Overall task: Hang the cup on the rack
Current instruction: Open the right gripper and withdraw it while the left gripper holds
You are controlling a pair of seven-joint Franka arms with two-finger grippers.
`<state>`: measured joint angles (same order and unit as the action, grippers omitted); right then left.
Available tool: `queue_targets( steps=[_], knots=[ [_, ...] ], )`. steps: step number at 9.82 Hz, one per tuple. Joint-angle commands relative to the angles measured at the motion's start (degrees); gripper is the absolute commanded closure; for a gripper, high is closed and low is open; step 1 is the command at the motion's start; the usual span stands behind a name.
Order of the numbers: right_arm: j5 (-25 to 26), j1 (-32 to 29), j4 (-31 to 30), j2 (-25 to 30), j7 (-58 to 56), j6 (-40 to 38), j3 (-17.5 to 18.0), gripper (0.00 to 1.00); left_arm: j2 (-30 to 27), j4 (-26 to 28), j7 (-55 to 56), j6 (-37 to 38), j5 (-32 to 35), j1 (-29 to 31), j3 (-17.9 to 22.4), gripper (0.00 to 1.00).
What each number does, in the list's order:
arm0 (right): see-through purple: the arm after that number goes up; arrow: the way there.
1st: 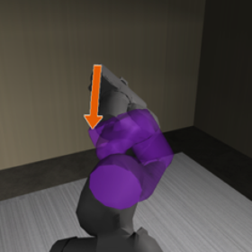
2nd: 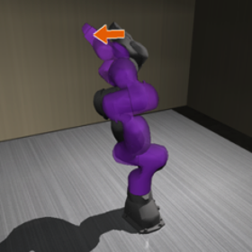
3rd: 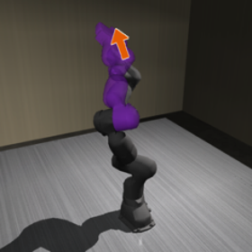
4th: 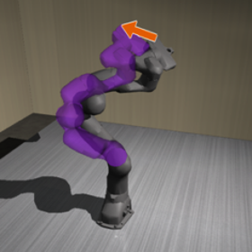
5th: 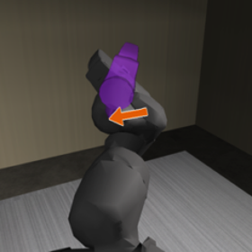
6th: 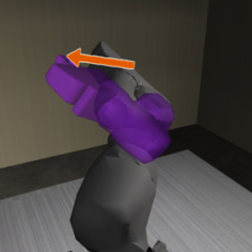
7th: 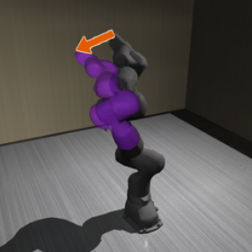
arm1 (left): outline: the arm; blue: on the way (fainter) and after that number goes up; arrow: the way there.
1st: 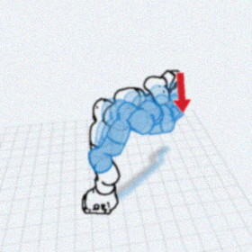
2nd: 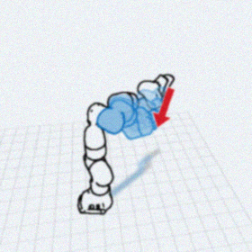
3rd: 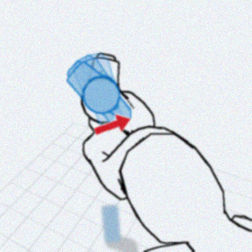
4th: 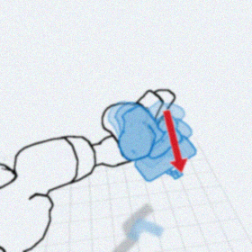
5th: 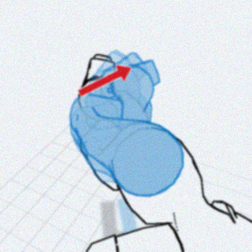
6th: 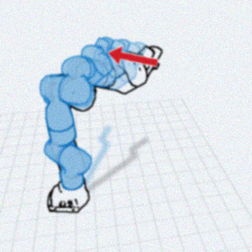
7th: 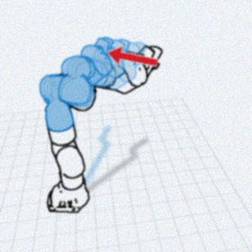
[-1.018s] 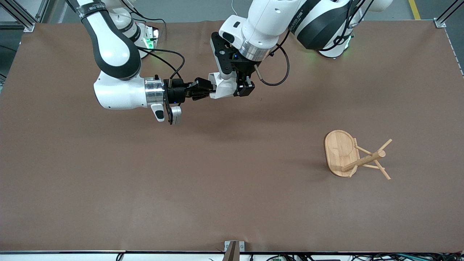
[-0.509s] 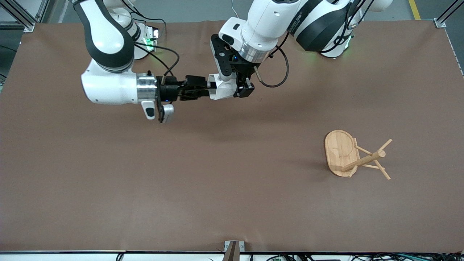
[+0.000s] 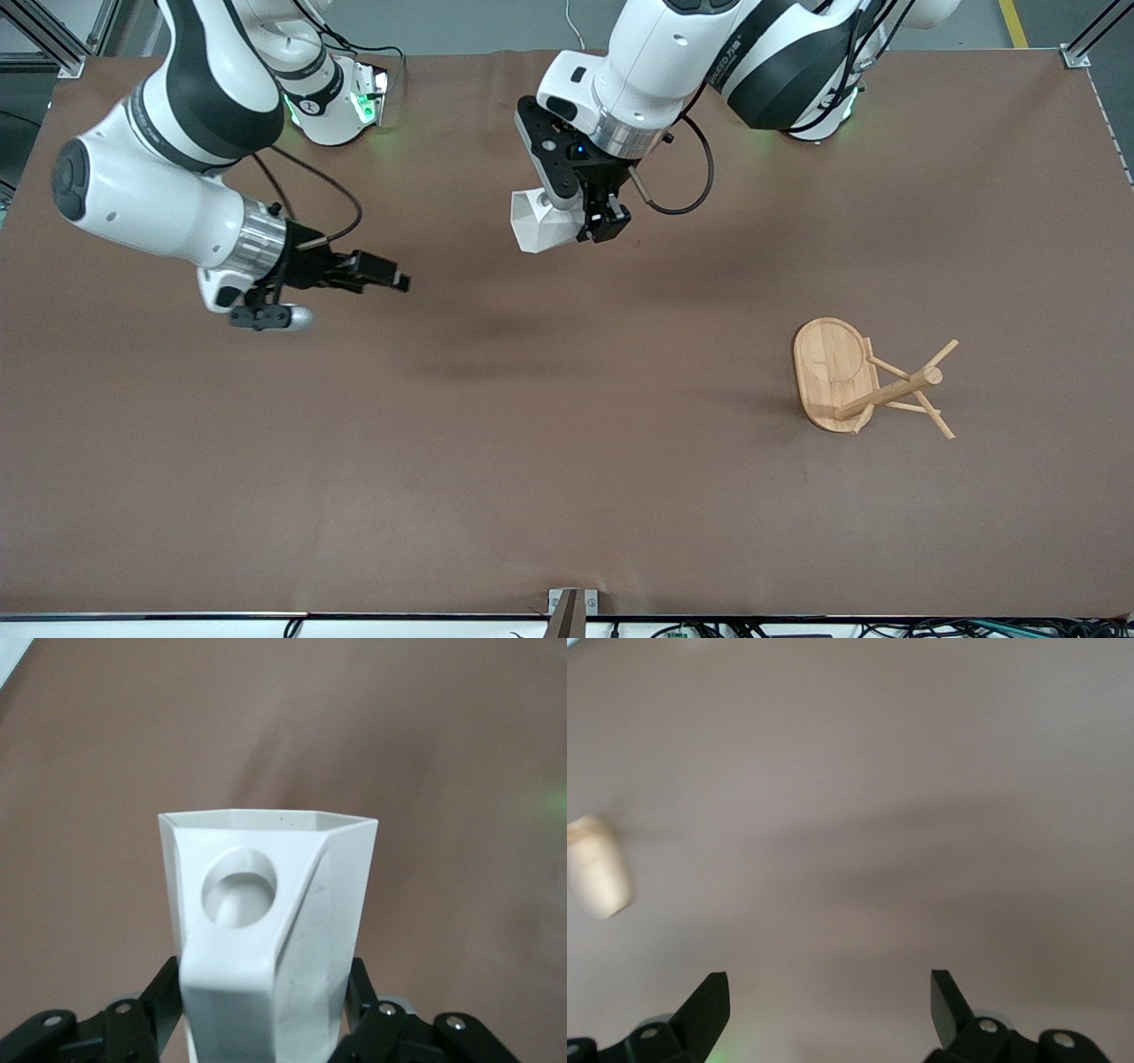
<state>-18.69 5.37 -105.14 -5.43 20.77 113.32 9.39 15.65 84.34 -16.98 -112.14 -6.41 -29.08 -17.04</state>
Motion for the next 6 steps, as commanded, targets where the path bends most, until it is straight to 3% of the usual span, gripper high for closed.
queue_targets(
  steps=[1,2,3,6],
  knots=[
    [8.6,-0.9,-0.4,3.8,3.9,-1.3,-7.1,0.0,1.0,0.6,16.3,0.0,6.1,0.3,0.1,0.99],
    [13.0,-1.4,-0.4,6.2,0.4,-3.5,-10.0,0.0,0.8,0.5,21.1,0.0,7.0,1.5,0.1,0.99],
    [16.6,-4.2,-0.2,8.5,-4.3,-6.0,-10.0,0.0,0.6,0.6,23.1,0.0,6.8,2.7,0.0,0.99],
    [17.5,-9.2,12.4,8.9,-11.8,-22.2,-11.6,0.0,-0.3,2.1,32.0,0.7,6.8,4.5,0.0,0.99]
  ],
)
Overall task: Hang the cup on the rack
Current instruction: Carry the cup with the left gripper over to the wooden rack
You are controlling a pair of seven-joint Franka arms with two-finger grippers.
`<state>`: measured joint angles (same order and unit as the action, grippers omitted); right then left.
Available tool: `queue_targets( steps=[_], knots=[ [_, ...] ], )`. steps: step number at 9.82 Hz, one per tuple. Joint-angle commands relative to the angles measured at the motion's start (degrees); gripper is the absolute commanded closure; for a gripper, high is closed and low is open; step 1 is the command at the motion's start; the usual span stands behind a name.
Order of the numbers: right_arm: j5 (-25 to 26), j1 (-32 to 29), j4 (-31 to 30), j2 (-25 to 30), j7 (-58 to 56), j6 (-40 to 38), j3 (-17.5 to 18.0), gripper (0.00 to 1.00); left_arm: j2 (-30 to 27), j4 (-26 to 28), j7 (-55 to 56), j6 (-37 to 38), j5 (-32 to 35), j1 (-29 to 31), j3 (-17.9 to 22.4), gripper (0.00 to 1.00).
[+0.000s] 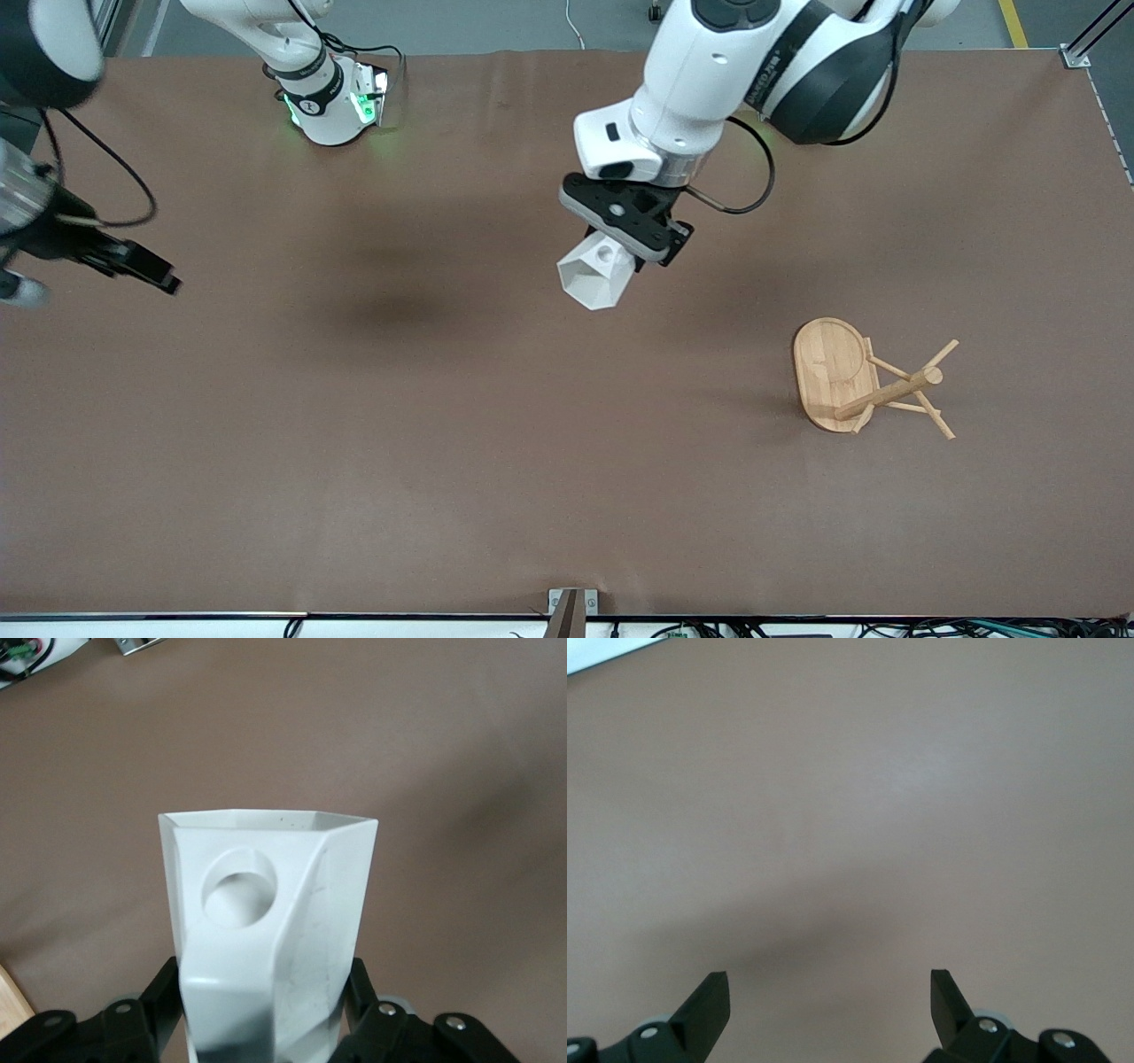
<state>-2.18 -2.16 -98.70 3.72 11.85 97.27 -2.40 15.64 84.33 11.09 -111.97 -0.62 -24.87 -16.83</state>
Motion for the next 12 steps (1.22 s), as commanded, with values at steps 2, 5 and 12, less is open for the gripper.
queue_targets(
  steps=[2,5,12],
  knots=[
    [1.0,-2.9,13.1,-0.3,-3.4,-14.2,0.1,0.0,-3.0,6.6,11.1,0.7,1.3,1.2,0.5,0.99],
    [1.9,-2.1,15.7,-0.5,-5.2,-16.7,0.3,0.0,-5.3,12.7,8.1,0.5,1.3,5.6,0.4,0.98],
    [3.9,-1.0,15.0,-0.6,-5.9,-16.6,0.5,0.0,-1.9,20.3,-14.1,-8.9,-0.4,11.3,7.0,0.98]
  ],
)
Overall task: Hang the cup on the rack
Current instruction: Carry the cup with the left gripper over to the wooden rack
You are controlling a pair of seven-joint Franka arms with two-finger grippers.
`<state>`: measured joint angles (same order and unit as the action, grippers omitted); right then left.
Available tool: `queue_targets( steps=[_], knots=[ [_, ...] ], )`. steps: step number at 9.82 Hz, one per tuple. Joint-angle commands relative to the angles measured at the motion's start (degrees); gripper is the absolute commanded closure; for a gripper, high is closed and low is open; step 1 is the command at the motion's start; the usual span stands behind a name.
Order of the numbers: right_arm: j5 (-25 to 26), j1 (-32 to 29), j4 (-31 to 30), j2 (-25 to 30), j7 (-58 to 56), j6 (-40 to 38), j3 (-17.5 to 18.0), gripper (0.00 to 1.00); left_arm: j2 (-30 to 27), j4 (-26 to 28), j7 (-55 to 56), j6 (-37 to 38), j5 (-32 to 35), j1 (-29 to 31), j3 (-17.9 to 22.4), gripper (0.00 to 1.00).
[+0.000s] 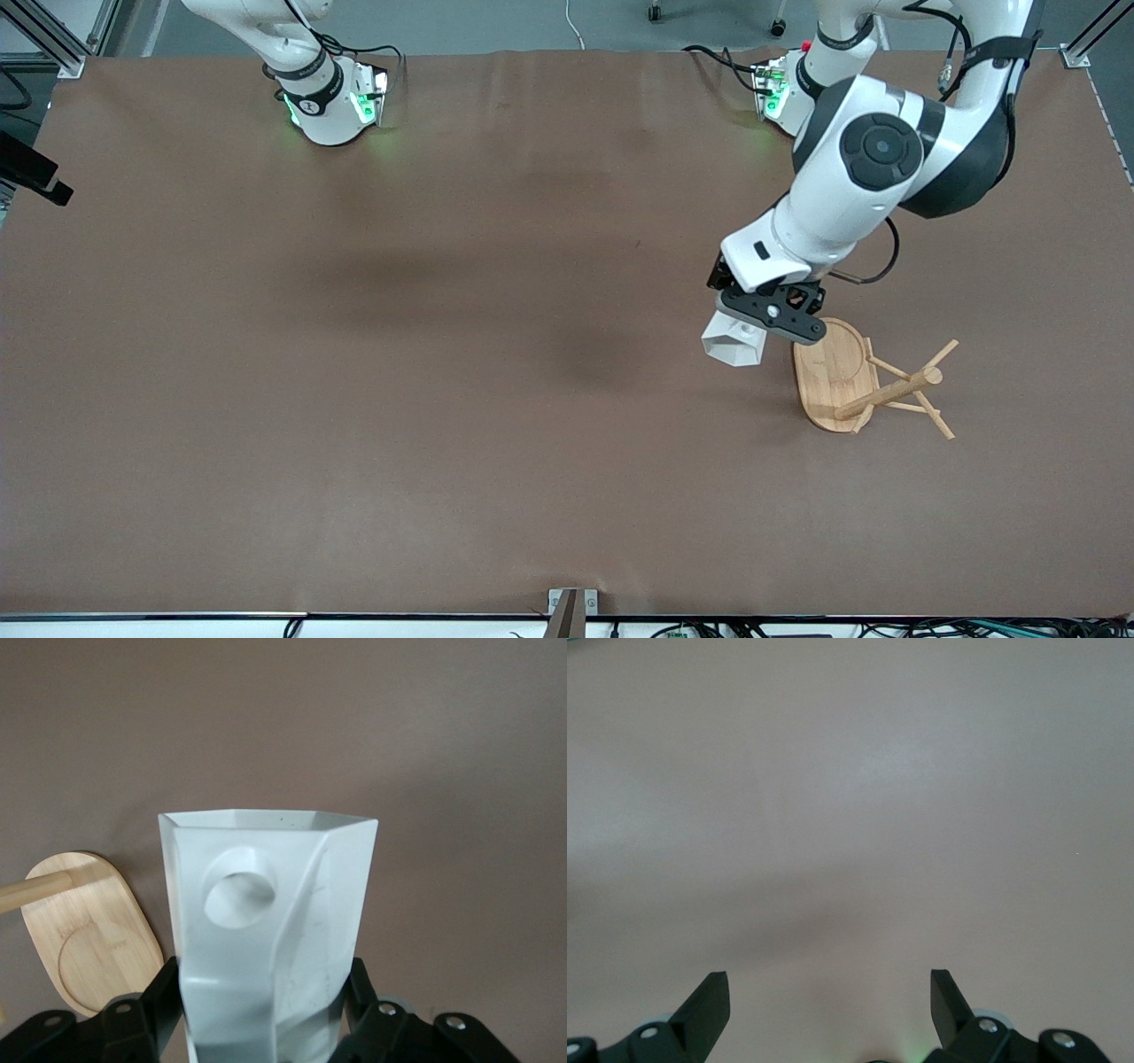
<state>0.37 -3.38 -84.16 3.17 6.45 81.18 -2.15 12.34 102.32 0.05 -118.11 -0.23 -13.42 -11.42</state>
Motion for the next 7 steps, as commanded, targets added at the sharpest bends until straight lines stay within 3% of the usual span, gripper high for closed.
queue_targets(
  steps=[1,7],
  knots=[
    [1.3,0.2,0.6,-0.1,-0.5,-0.5,0.2,0.0,2.1,2.8,-6.9,-3.9,-3.1,0.2,3.1,0.98],
    [0.9,0.2,0.8,-0.2,-0.5,-0.1,0.2,0.0,2.3,5.0,-11.5,-4.1,-5.0,0.3,10.0,0.98]
  ],
)
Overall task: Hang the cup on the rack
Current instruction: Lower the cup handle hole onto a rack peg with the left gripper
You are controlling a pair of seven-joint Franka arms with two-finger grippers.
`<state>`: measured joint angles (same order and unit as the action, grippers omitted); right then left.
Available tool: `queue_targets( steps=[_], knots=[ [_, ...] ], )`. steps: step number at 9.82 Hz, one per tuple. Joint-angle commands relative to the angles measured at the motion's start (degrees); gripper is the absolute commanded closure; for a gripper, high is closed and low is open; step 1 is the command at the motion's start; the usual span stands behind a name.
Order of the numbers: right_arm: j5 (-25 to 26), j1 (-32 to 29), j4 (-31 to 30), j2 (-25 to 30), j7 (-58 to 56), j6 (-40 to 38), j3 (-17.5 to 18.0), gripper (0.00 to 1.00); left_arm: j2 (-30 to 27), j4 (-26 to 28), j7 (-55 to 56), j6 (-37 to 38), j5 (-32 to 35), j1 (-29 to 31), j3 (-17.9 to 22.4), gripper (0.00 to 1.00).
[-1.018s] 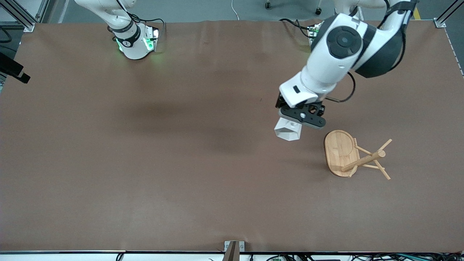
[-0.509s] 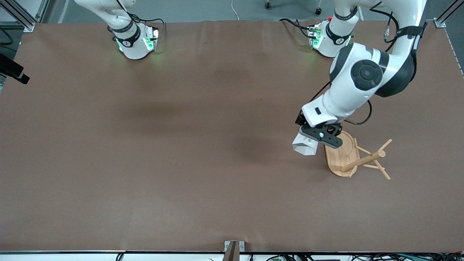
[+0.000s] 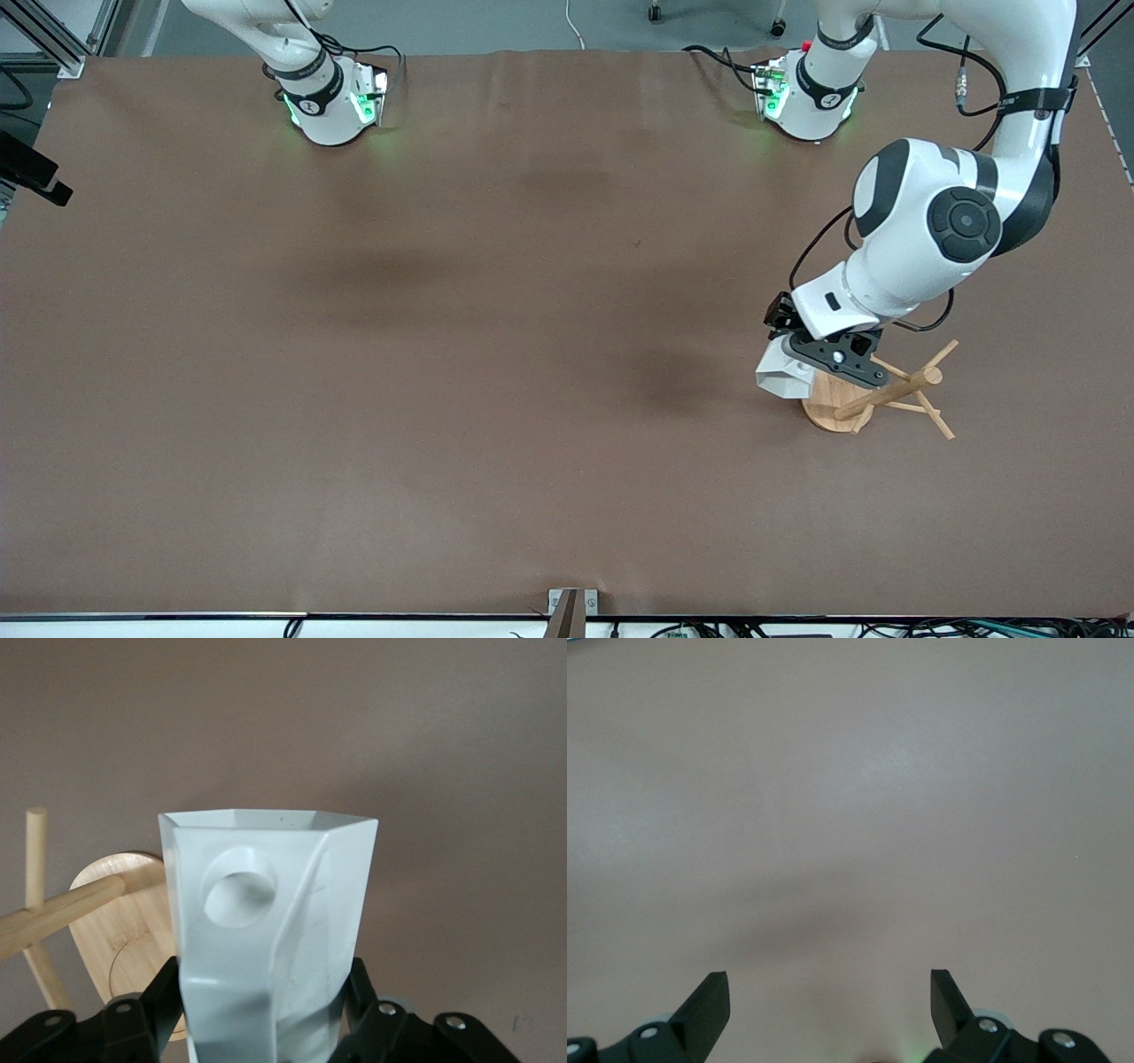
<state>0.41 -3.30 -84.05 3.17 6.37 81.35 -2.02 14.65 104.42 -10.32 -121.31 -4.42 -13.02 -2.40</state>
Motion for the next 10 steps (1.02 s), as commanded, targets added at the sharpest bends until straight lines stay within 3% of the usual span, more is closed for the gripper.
queue_targets(
  steps=[1,10],
  knots=[
    [0.8,0.2,0.7,-0.2,-0.4,-0.4,0.1,0.0,-0.3,3.6,-1.0,-0.9,-0.8,0.1,1.3,0.98],
    [0.8,0.0,0.7,-0.2,-0.4,-0.4,0.1,0.0,-2.8,5.6,0.1,0.9,-0.9,0.1,4.5,0.98]
  ],
)
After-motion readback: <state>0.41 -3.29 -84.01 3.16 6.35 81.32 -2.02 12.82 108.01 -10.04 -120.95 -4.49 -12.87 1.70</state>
